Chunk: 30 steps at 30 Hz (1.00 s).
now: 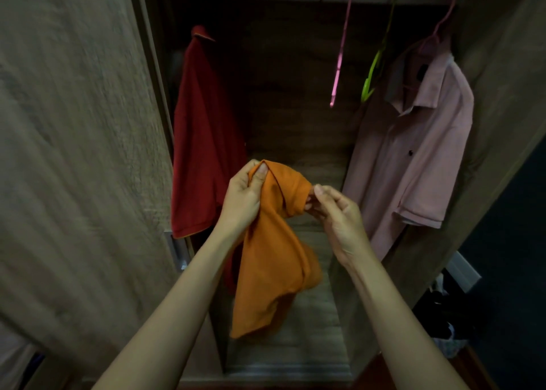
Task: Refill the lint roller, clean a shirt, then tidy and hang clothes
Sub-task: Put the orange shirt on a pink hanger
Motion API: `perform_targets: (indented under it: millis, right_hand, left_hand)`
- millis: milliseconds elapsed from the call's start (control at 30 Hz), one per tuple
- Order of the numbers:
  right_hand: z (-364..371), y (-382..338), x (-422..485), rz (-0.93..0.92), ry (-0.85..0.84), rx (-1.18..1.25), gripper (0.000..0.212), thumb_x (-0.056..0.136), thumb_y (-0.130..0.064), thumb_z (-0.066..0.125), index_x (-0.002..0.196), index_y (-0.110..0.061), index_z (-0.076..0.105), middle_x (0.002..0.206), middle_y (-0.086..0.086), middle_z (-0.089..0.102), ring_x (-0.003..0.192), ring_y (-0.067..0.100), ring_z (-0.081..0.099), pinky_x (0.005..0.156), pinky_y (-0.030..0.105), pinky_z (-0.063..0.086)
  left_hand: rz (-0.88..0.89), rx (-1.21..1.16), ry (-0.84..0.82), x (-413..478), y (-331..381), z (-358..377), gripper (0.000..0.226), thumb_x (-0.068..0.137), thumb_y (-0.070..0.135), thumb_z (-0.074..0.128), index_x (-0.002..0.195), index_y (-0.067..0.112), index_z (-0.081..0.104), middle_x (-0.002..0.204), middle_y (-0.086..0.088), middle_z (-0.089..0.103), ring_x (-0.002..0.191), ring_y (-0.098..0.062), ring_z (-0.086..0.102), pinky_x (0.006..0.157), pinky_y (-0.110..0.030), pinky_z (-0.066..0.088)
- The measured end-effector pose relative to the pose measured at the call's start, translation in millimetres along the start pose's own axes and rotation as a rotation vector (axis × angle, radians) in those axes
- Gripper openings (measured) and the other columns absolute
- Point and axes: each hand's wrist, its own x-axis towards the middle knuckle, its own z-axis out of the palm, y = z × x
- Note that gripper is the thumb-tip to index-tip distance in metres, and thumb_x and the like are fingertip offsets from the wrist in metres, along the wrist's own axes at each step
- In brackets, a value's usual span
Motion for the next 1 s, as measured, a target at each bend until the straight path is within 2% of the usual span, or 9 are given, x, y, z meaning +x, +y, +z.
perform_targets:
  millis: [100,167,267,367,433,533,633,767,1000]
  right_hand:
    - [2,0,-1,-0.028,0.155,-0.104,0.025,0.088,-0.030,0.061,0.108,-0.018,0.067,0.103,-0.002,0.069,0.090,0.008,0.065,0.081,0.019,0.052]
    - [1,1,-3,-0.062,0.222,-0.196,0.025,0.091,-0.027,0.059,0.114,-0.018,0.064,0.103,-0.009,0.067,0.089,-0.002,0.063,0.079,0.014,0.051]
    - [-4,4,-4,-0.035,0.231,-0.307,0.026,0.092,-0.030,0.058,0.114,-0.018,0.064,0.104,-0.016,0.064,0.100,-0.001,0.060,0.083,0.014,0.046]
    - [-13,11,-5,0.084,0.181,-0.301,0.028,0.091,-0.038,0.055,0.115,-0.025,0.062,0.109,-0.017,0.061,0.112,0.008,0.056,0.089,0.020,0.044]
    - [-16,14,-6,0.112,0.122,-0.287,0.032,0.090,-0.041,0.053,0.118,-0.027,0.060,0.116,-0.013,0.060,0.116,0.010,0.054,0.091,0.021,0.042]
    - [-14,10,-7,0.068,0.085,-0.279,0.029,0.092,-0.038,0.050,0.119,-0.030,0.059,0.121,-0.011,0.060,0.118,0.008,0.054,0.092,0.021,0.043]
    - [-10,0,-9,-0.037,0.066,-0.239,0.036,0.089,-0.040,0.047,0.121,-0.028,0.059,0.116,-0.017,0.061,0.113,0.002,0.057,0.092,0.017,0.046]
    - [-6,-4,-12,-0.099,0.014,-0.208,0.040,0.091,-0.041,0.052,0.123,-0.018,0.059,0.113,-0.010,0.066,0.106,0.002,0.062,0.084,0.010,0.046]
    - [3,5,-20,-0.060,-0.042,-0.219,0.038,0.077,-0.040,0.068,0.114,-0.039,0.058,0.110,-0.016,0.063,0.102,-0.003,0.059,0.087,0.017,0.049]
  left_hand:
    - [-0.063,0.073,0.063,4,-6,0,0.038,0.102,0.034,0.043,0.080,0.006,0.056,0.066,-0.008,0.051,0.065,-0.026,0.054,0.079,-0.051,0.051]
    - [-0.109,0.105,0.087,5,-7,2,0.035,0.102,0.036,0.043,0.081,0.014,0.060,0.069,-0.006,0.056,0.069,-0.026,0.060,0.082,-0.050,0.053]
    - [-0.140,0.079,0.071,3,1,5,0.025,0.102,0.034,0.043,0.087,0.028,0.061,0.079,-0.006,0.064,0.075,-0.019,0.064,0.080,-0.041,0.053]
    - [-0.134,0.028,0.008,4,5,8,0.024,0.103,0.033,0.040,0.096,0.029,0.063,0.092,-0.013,0.068,0.084,-0.027,0.067,0.085,-0.040,0.053]
    - [-0.114,-0.022,-0.030,6,8,10,0.026,0.104,0.030,0.039,0.106,0.025,0.064,0.104,-0.011,0.070,0.097,-0.023,0.068,0.092,-0.036,0.053]
    - [-0.099,-0.068,-0.096,9,14,14,0.032,0.104,0.027,0.037,0.109,0.013,0.065,0.084,-0.005,0.069,0.078,-0.011,0.067,0.079,-0.023,0.053]
    - [-0.093,-0.076,-0.105,12,20,16,0.033,0.104,0.027,0.036,0.084,0.014,0.059,0.059,0.000,0.050,0.051,-0.005,0.050,0.058,-0.016,0.044]
    - [-0.087,-0.092,-0.051,14,21,16,0.037,0.105,0.030,0.035,0.074,0.013,0.050,0.059,-0.001,0.049,0.052,-0.006,0.048,0.057,-0.018,0.042]
    - [-0.171,-0.228,-0.024,16,21,13,0.037,0.104,0.029,0.039,0.069,0.021,0.048,0.056,0.008,0.048,0.052,-0.005,0.046,0.058,-0.023,0.041]
